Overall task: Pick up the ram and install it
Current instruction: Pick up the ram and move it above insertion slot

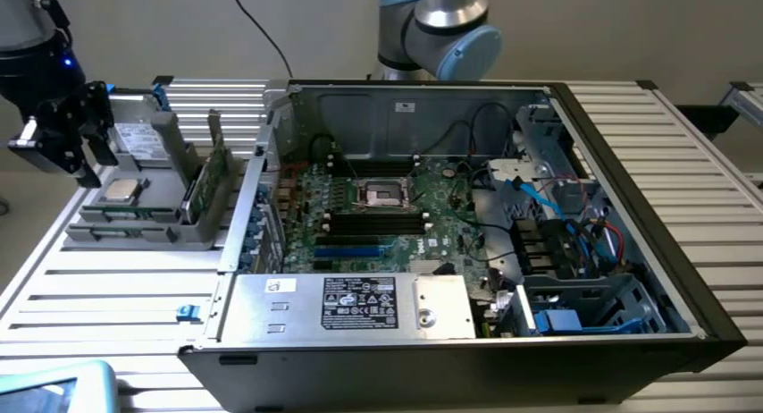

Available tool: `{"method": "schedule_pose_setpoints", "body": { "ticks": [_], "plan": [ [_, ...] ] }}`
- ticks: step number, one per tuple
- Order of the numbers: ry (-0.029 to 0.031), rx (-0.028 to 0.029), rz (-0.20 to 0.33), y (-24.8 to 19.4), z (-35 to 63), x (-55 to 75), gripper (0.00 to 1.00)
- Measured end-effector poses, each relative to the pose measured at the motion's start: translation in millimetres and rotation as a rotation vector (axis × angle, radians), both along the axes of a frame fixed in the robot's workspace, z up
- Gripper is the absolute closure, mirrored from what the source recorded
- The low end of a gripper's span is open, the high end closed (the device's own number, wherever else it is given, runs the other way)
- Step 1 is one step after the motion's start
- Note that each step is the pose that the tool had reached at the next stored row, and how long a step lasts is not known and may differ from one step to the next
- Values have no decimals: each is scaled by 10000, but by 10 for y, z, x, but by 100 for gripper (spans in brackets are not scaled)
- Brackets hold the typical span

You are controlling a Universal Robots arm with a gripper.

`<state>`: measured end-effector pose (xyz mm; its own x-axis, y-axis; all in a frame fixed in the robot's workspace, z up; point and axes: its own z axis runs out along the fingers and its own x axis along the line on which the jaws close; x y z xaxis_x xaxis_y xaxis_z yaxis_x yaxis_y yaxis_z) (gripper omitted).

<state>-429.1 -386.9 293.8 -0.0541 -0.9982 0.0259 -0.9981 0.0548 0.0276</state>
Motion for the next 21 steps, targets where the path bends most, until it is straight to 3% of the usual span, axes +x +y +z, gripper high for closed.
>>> {"method": "schedule_pose_setpoints", "body": {
  "ticks": [5, 11, 21],
  "plan": [
    [-14, 37, -12, -14, -87, 4, 51],
    [-15, 78, -50, -88, -196, 30, 51],
    [-15, 86, -108, -146, -379, 101, 51]
  ]
}}
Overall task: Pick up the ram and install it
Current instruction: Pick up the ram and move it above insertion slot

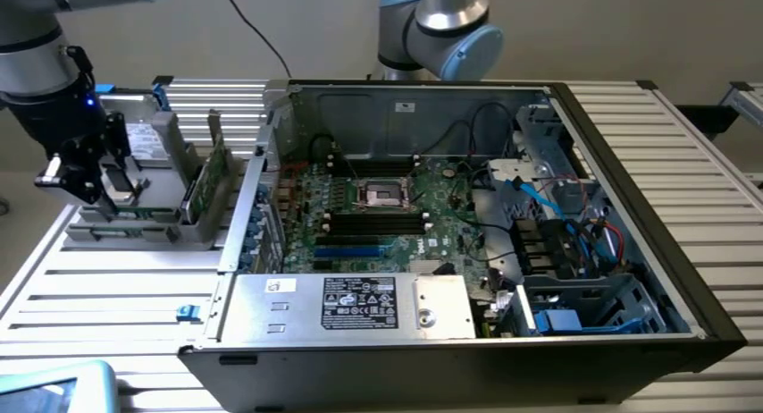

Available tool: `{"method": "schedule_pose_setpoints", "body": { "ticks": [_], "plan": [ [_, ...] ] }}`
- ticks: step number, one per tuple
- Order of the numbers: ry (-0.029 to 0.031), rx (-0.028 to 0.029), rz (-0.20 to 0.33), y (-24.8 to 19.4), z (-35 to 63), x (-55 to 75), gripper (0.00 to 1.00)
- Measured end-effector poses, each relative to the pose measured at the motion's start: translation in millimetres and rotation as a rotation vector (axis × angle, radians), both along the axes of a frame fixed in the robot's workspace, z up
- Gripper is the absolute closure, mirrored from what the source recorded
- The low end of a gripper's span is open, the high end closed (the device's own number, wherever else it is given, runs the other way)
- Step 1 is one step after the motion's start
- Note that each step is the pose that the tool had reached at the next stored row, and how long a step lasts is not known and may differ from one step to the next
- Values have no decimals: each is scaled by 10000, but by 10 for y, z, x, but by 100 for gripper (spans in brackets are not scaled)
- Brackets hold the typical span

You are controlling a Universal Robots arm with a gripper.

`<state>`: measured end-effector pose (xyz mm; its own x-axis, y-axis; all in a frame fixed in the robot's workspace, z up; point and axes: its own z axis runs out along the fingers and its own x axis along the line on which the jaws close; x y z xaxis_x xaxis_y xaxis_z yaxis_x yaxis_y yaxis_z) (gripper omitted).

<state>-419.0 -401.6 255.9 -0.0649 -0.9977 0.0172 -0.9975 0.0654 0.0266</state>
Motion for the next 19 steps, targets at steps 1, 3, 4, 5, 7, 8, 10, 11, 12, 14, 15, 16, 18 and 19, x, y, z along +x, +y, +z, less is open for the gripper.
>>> {"method": "schedule_pose_setpoints", "body": {
  "ticks": [1, 3, 4, 5, 7, 8, 10, 11, 12, 14, 15, 16, 18, 19],
  "plan": [
    [0, 0, -4, -1, -18, 0, 51],
    [0, 0, -4, -13, -54, 1, 51],
    [0, 0, -5, -17, -72, 0, 51],
    [1, -1, -5, -22, -89, 1, 51],
    [-5, 0, -6, -25, -127, 0, 51],
    [-16, 0, -6, -26, -145, 0, 51],
    [-43, 0, -6, -27, -181, 1, 51],
    [-56, 0, -7, -27, -199, 1, 51],
    [-69, 0, -8, -27, -217, 1, 51],
    [-106, -1, -12, -26, -247, -1, 51],
    [-126, -1, -15, -27, -265, -4, 51],
    [-148, -1, -19, -26, -279, -8, 51],
    [-197, 0, -27, -26, -309, -18, 51],
    [-220, -1, -31, -26, -323, -26, 51]
  ]
}}
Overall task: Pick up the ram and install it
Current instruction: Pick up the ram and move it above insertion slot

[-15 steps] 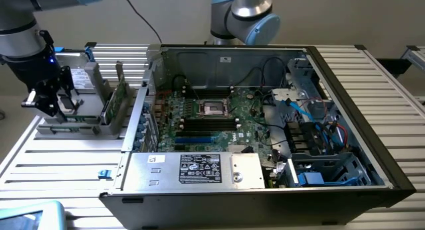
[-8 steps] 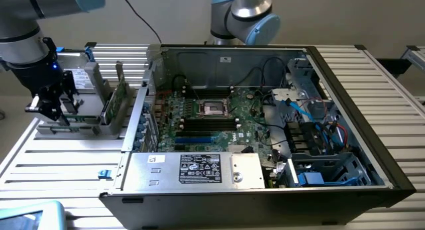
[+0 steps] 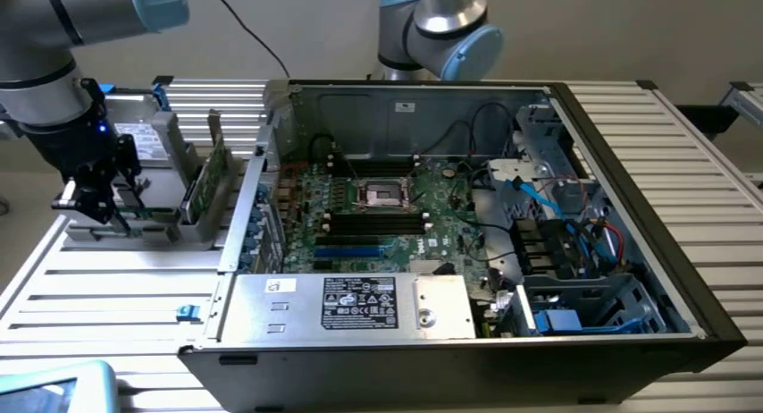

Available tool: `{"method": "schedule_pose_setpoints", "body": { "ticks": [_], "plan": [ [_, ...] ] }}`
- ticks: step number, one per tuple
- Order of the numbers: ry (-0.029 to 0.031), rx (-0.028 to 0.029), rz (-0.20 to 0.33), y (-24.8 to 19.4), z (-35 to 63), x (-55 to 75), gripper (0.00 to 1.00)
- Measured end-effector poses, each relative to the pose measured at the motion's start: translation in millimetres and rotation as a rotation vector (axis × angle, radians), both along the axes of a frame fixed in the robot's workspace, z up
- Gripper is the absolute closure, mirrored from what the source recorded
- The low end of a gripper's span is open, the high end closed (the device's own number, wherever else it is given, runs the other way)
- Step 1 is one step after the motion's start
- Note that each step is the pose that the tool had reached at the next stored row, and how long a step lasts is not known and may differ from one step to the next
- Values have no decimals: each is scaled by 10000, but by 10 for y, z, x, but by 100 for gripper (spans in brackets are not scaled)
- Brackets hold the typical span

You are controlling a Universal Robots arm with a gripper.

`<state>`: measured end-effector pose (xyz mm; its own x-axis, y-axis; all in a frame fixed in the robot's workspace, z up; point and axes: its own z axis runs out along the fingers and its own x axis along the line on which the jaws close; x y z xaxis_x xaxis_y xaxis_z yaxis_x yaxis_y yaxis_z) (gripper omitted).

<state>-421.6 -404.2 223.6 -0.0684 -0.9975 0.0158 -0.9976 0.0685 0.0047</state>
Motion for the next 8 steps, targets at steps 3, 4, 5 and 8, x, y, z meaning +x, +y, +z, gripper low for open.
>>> {"method": "schedule_pose_setpoints", "body": {
  "ticks": [3, 4, 5, 8],
  "plan": [
    [-78, 0, -7, -2, -46, -31, 51],
    [-110, 1, -6, -6, -58, -36, 51],
    [-123, 1, -5, -10, -65, -39, 51],
    [-125, 0, -6, -21, -72, -43, 51]
  ]
}}
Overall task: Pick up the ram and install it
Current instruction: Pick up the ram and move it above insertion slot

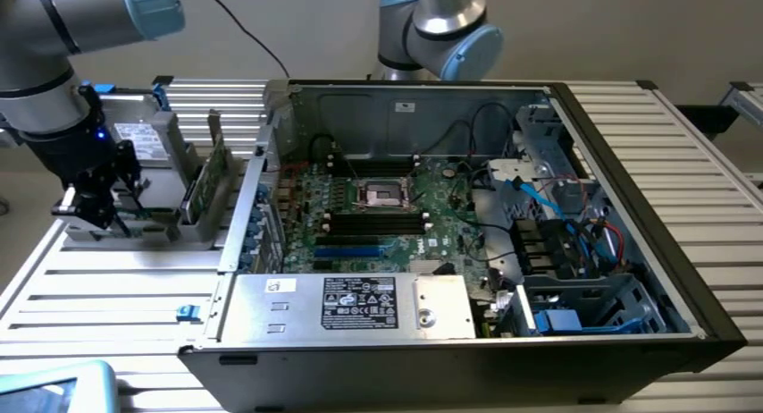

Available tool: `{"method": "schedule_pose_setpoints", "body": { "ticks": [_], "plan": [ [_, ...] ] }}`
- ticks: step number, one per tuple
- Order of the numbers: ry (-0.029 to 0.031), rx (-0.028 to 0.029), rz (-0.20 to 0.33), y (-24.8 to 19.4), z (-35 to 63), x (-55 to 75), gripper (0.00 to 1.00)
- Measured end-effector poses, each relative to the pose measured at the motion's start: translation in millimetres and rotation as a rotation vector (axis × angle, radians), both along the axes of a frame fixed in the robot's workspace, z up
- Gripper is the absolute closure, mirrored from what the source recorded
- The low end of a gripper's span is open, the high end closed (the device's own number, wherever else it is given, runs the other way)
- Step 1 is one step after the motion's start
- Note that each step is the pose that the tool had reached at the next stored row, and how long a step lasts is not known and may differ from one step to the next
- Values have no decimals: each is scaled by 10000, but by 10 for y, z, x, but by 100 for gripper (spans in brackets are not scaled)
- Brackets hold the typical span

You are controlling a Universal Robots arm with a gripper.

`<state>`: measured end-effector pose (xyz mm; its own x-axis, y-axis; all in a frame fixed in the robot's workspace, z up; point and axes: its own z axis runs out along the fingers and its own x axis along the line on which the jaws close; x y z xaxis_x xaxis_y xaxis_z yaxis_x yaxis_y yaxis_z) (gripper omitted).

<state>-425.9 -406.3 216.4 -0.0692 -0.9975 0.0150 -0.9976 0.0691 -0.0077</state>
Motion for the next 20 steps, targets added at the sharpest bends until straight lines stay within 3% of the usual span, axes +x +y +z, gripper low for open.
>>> {"method": "schedule_pose_setpoints", "body": {
  "ticks": [4, 7, 17, 18, 20],
  "plan": [
    [-2, 18, 0, -25, -27, -2, 51],
    [-1, 85, -2, -27, -67, -3, 51],
    [-4, 209, -10, -27, -144, -43, 51],
    [-3, 220, -14, -27, -149, -44, 53],
    [0, 237, -22, -27, -152, -46, 66]
  ]
}}
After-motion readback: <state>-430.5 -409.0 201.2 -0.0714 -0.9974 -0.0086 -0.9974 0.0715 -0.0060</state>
